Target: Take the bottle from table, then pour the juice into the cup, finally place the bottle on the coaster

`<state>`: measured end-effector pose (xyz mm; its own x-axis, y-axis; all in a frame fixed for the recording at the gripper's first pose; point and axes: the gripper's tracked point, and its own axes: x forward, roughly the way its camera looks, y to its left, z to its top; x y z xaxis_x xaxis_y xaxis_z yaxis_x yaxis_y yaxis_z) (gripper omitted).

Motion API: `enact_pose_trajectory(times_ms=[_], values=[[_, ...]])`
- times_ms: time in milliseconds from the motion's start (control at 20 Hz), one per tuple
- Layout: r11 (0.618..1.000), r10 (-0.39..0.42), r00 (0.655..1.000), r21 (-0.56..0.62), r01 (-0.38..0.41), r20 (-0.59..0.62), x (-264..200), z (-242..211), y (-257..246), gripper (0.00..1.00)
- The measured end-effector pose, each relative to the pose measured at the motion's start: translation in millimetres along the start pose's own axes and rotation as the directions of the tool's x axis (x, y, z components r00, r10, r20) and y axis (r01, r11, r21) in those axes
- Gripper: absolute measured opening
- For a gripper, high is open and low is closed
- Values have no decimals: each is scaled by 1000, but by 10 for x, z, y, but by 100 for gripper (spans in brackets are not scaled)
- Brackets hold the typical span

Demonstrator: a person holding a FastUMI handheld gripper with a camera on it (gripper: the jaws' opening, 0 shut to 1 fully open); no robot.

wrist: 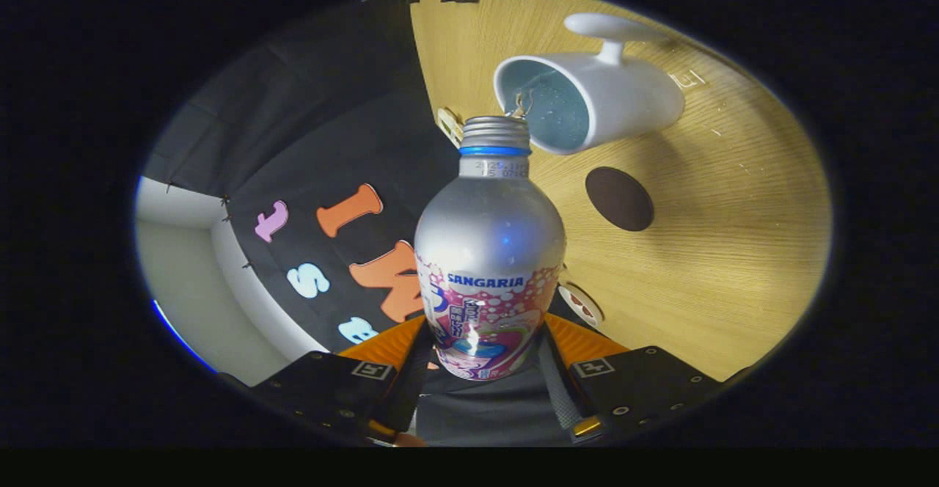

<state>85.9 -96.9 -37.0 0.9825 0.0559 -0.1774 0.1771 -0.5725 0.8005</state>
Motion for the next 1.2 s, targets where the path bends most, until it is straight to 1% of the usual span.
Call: enact_pose_trajectory(times_ms=[150,350,650,900,1050,1200], values=[[999,16,1000,41,-17,8,11,26,60,74],[997,7,1000,79,-8,9,18,36,99,74],[990,26,999,135,-31,36,28,88,153,74],[973,94,995,206,-100,36,19,88,294,74],[966,103,994,236,-110,38,42,39,308,74],[948,150,988,278,-157,48,5,60,382,74]])
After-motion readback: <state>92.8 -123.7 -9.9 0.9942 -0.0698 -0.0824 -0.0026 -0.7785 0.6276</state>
